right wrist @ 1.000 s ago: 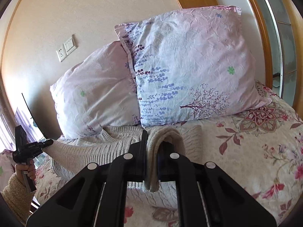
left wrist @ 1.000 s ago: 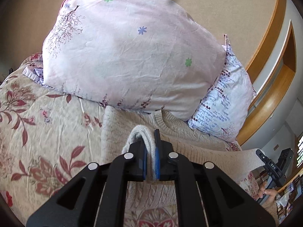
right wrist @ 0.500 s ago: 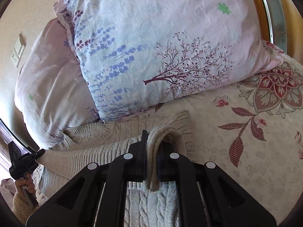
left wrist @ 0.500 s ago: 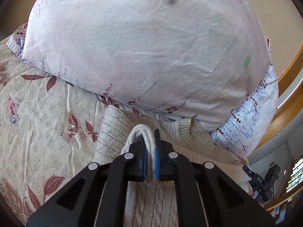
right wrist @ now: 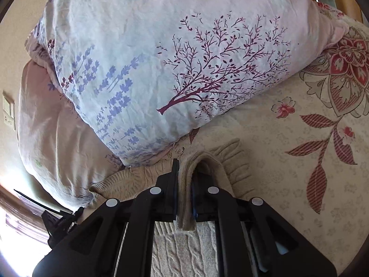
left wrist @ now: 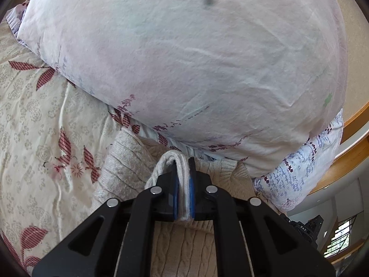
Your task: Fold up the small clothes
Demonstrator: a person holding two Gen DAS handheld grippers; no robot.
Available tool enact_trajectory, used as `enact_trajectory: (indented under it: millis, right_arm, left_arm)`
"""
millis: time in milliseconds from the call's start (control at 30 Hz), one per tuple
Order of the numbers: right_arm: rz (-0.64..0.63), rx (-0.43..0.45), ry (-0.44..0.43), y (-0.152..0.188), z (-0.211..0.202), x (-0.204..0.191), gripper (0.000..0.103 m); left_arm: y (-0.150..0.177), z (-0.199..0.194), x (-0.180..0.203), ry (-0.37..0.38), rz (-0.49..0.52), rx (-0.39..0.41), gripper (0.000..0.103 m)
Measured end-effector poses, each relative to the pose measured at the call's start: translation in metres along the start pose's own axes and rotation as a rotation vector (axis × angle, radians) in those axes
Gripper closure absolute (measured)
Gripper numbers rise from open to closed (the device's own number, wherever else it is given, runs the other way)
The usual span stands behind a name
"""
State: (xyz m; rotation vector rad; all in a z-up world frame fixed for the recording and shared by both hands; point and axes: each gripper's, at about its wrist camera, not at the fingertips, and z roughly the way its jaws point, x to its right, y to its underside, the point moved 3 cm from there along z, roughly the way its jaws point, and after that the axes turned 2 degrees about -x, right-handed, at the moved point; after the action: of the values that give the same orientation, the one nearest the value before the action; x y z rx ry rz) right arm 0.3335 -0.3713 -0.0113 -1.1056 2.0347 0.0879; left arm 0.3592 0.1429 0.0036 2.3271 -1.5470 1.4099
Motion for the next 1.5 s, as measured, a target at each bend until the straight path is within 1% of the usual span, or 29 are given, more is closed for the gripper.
enact_trajectory:
  millis: [33, 67, 100, 133, 167, 200, 233, 300, 367, 400, 433, 467, 533, 667, 767, 867, 967, 1000, 1033, 1067, 1100, 1133, 1167, 1333, 1400, 1467, 1500]
  right_arm:
    - [0.012, 0.001, -0.023, -0.002, 0.000, -0.002, 0.071]
    - [0.020, 0.007, -0.045, -0.004, -0.001, -0.004, 0.060]
    - [0.026, 0.017, -0.076, -0.006, -0.003, -0.007, 0.044]
    - [0.027, 0.036, -0.105, -0.009, -0.006, -0.011, 0.038]
    - [0.019, 0.062, -0.113, -0.011, -0.010, -0.015, 0.037]
    - [0.005, 0.082, -0.116, -0.013, -0.014, -0.019, 0.037]
    - [-0.011, 0.095, -0.118, -0.015, -0.018, -0.022, 0.037]
    - [-0.036, 0.112, -0.100, -0.015, -0.026, -0.025, 0.037]
    - [-0.086, 0.124, -0.061, -0.013, -0.036, -0.027, 0.037]
    - [-0.119, 0.131, -0.025, -0.010, -0.043, -0.026, 0.040]
    - [-0.153, 0.133, 0.013, -0.007, -0.048, -0.025, 0.046]
    - [-0.182, 0.130, 0.038, -0.004, -0.052, -0.024, 0.047]
    - [-0.219, 0.117, 0.089, 0.006, -0.062, -0.015, 0.052]
    - [-0.266, 0.083, 0.147, 0.028, -0.077, 0.004, 0.054]
    - [-0.276, 0.051, 0.153, 0.047, -0.080, 0.011, 0.054]
    - [-0.296, 0.020, 0.163, 0.060, -0.080, 0.015, 0.056]
    - [-0.314, -0.010, 0.166, 0.067, -0.072, 0.012, 0.063]
    - [-0.316, -0.017, 0.162, 0.069, -0.072, 0.012, 0.068]
    - [-0.320, -0.023, 0.160, 0.071, -0.071, 0.012, 0.069]
    - [-0.325, -0.024, 0.165, 0.072, -0.071, 0.011, 0.071]
    - [-0.333, -0.018, 0.172, 0.074, -0.072, 0.011, 0.076]
    - [-0.341, -0.009, 0.176, 0.074, -0.072, 0.010, 0.084]
    - [-0.349, -0.010, 0.178, 0.075, -0.072, 0.009, 0.086]
    - [-0.355, -0.006, 0.174, 0.079, -0.075, 0.006, 0.086]
    - [-0.345, -0.011, 0.170, 0.081, -0.076, 0.007, 0.086]
    - [-0.338, -0.015, 0.163, 0.081, -0.075, 0.007, 0.086]
    - [-0.336, -0.016, 0.163, 0.081, -0.075, 0.007, 0.086]
  left_arm:
    - [0.000, 0.000, 0.000, 0.010, -0.007, 0.003, 0.092]
    - [-0.001, -0.001, 0.001, 0.026, -0.009, 0.006, 0.084]
    - [-0.002, -0.002, 0.003, 0.039, -0.011, 0.013, 0.079]
    - [-0.003, -0.006, 0.004, 0.050, -0.014, 0.027, 0.068]
    - [-0.004, -0.009, 0.004, 0.059, -0.015, 0.047, 0.059]
    - [-0.005, -0.014, 0.005, 0.065, -0.014, 0.069, 0.056]
    - [-0.005, -0.019, 0.006, 0.070, -0.010, 0.086, 0.052]
    - [-0.005, -0.028, 0.006, 0.075, 0.006, 0.095, 0.052]
    - [-0.002, -0.037, 0.007, 0.072, 0.050, 0.088, 0.052]
    - [0.002, -0.041, 0.008, 0.053, 0.086, 0.081, 0.052]
    - [0.005, -0.045, 0.008, 0.031, 0.126, 0.075, 0.053]
    - [0.010, -0.049, 0.008, 0.007, 0.171, 0.068, 0.056]
    - [0.018, -0.056, 0.007, -0.043, 0.253, 0.056, 0.056]
    - [0.038, -0.064, 0.005, -0.146, 0.382, 0.032, 0.056]
    - [0.052, -0.068, 0.001, -0.192, 0.448, 0.011, 0.056]
    - [0.062, -0.062, -0.001, -0.224, 0.469, -0.013, 0.056]
    - [0.067, -0.058, -0.012, -0.253, 0.453, -0.038, 0.057]
    - [0.069, -0.057, -0.014, -0.255, 0.451, -0.039, 0.057]
    - [0.070, -0.057, -0.015, -0.257, 0.449, -0.038, 0.058]
    - [0.071, -0.057, -0.016, -0.257, 0.447, -0.036, 0.061]
    - [0.071, -0.058, -0.016, -0.256, 0.444, -0.032, 0.063]
    - [0.072, -0.060, -0.017, -0.254, 0.439, -0.029, 0.066]
    - [0.073, -0.061, -0.017, -0.251, 0.438, -0.027, 0.068]
    - [0.079, -0.070, -0.015, -0.271, 0.459, 0.000, 0.069]
    - [0.082, -0.074, -0.013, -0.278, 0.465, 0.023, 0.069]
    - [0.086, -0.076, -0.010, -0.260, 0.487, 0.019, 0.066]
    - [0.088, -0.075, -0.007, -0.267, 0.503, 0.014, 0.066]
